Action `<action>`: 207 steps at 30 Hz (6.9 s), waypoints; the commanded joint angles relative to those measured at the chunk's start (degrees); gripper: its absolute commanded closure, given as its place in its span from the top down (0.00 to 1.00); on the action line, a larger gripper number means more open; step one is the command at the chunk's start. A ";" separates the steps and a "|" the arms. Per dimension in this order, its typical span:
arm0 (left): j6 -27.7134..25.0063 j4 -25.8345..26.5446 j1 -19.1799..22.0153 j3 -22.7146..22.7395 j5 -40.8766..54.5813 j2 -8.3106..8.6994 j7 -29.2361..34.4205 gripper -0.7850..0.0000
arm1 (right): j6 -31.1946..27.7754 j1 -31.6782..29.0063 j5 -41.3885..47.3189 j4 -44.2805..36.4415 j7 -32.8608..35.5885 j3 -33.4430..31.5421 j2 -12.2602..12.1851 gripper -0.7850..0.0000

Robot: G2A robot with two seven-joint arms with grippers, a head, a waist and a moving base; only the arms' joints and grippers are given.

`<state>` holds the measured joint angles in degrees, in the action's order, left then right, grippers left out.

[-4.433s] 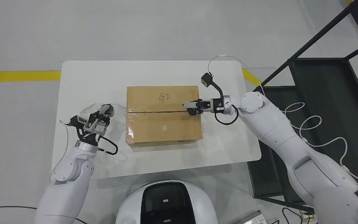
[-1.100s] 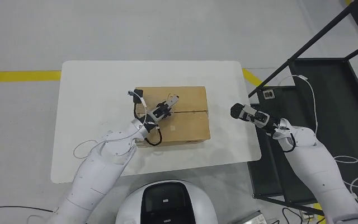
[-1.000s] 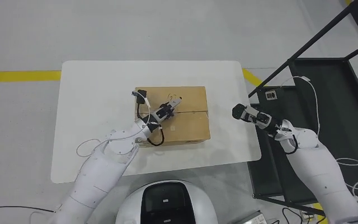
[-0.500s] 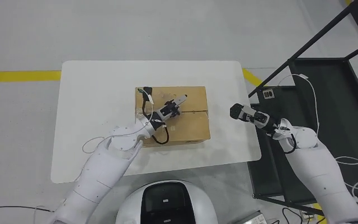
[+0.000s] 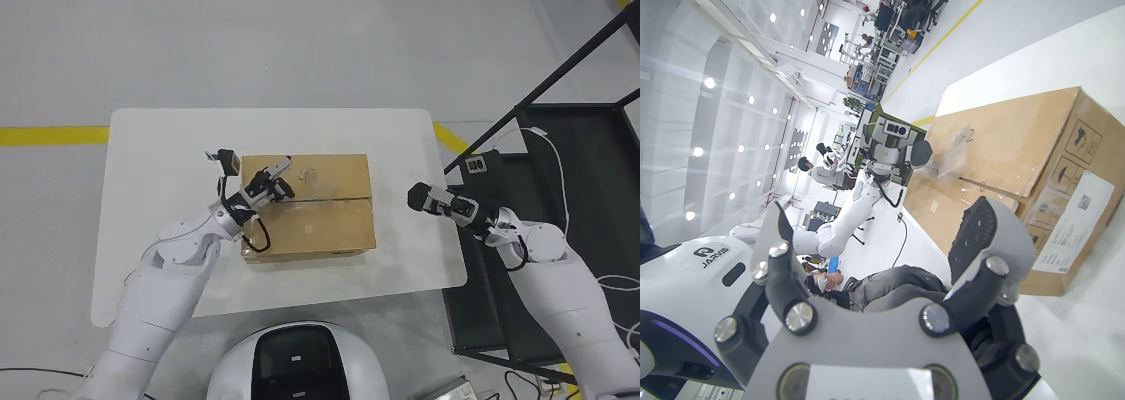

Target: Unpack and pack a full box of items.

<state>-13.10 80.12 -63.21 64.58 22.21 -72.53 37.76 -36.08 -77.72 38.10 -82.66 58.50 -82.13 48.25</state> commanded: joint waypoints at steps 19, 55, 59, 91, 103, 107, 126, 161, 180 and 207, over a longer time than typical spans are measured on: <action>6.03 -3.87 6.54 -12.69 -6.34 -3.41 -4.93 1.00 | 1.82 1.08 -2.81 -1.76 -0.43 0.89 0.99 1.00; -2.56 6.96 -12.04 17.94 8.24 2.20 12.75 1.00 | 18.08 18.41 -11.05 -3.88 6.10 17.29 4.96 1.00; -2.72 6.17 -15.05 23.98 11.57 2.95 11.20 1.00 | 20.84 23.77 -11.99 -2.50 6.29 22.78 6.60 1.00; -2.41 6.93 -21.25 35.76 14.77 4.36 2.36 1.00 | 14.58 52.35 -2.48 35.03 4.23 56.53 31.47 1.00; -2.41 6.93 -21.25 35.76 14.77 4.36 2.36 1.00 | 14.77 55.11 -7.12 45.66 -0.17 58.78 37.34 1.00; -2.41 6.93 -21.25 35.76 14.77 4.36 2.36 1.00 | 15.03 55.03 -8.22 47.84 -1.05 57.73 37.39 1.00; -2.41 6.93 -21.25 35.76 14.77 4.36 2.36 1.00 | 20.31 48.32 -14.45 37.19 0.83 49.61 31.54 1.00; -2.41 6.93 -21.25 35.76 14.77 4.36 2.36 1.00 | 37.42 27.63 -27.55 7.68 -4.09 26.24 19.88 1.00; -2.41 6.93 -21.25 35.76 14.77 4.36 2.36 1.00 | 45.07 14.27 -33.40 -5.29 -7.21 10.94 15.23 1.00; -2.41 6.93 -21.25 35.76 14.77 4.36 2.36 1.00 | 28.65 -4.46 -25.06 -13.10 -13.10 -11.00 12.23 1.00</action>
<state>-15.50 87.04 -84.46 100.35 36.98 -68.17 40.12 -7.89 -82.19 13.39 -95.61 45.57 -93.14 60.48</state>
